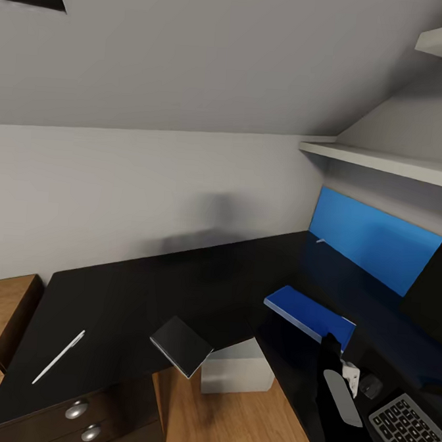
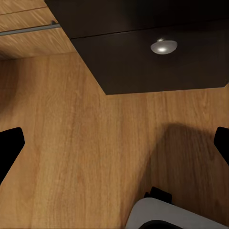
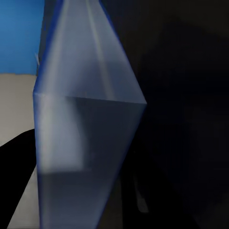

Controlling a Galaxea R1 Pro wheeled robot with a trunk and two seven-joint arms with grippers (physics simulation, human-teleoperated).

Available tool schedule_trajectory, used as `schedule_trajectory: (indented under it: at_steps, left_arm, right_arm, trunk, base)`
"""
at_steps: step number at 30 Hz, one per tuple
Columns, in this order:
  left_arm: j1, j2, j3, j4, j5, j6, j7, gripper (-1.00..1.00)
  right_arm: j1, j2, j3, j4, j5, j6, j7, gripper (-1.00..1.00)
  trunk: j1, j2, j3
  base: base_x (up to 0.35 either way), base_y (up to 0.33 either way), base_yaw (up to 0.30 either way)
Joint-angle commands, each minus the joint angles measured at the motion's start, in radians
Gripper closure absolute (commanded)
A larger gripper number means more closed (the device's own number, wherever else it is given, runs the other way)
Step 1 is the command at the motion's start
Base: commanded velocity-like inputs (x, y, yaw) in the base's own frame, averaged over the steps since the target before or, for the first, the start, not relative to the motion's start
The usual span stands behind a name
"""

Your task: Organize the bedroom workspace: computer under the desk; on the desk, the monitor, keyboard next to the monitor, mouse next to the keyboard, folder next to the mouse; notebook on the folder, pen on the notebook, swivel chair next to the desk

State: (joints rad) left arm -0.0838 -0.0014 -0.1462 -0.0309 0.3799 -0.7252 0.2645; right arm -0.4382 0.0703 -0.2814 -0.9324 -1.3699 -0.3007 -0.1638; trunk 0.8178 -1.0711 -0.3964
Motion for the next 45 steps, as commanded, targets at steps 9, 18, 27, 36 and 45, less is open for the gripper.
schedule_trajectory:
  at_steps: [9, 18, 27, 36, 45]
  left_arm:
    - [-0.001, -0.001, -0.009, 0.000, 0.004, -0.002, 0.006, -1.00]
    - [-0.001, -0.001, -0.007, 0.000, 0.004, -0.002, 0.006, -1.00]
    - [-0.001, -0.001, -0.007, 0.000, 0.004, -0.003, 0.006, -1.00]
    - [-0.001, 0.000, -0.007, 0.000, 0.004, -0.004, 0.006, -1.00]
    - [-0.001, -0.001, -0.007, 0.000, 0.004, -0.005, 0.006, -1.00]
  right_arm:
    - [-0.001, -0.001, -0.002, 0.000, -0.011, 0.004, 0.160, 1.00]
    - [-0.001, -0.001, -0.002, 0.000, -0.011, 0.005, 0.168, 1.00]
    - [-0.001, 0.001, -0.004, -0.002, -0.008, 0.003, 0.167, 1.00]
    - [-0.001, 0.000, -0.002, -0.003, 0.083, -0.006, 0.164, 1.00]
    - [-0.001, -0.001, -0.001, -0.002, 0.131, -0.044, 0.150, 1.00]
  trunk:
    - [0.000, -0.001, -0.001]
    - [0.000, -0.001, -0.001]
    - [0.000, -0.001, -0.001]
    - [0.000, -0.001, -0.001]
    - [0.000, -0.001, -0.001]
  base:
    - [0.000, 0.000, -0.001]
    - [0.000, 0.000, 0.000]
    - [0.000, 0.000, 0.000]
    - [-0.005, 0.002, 0.000]
    - [-0.134, 0.119, 0.000]
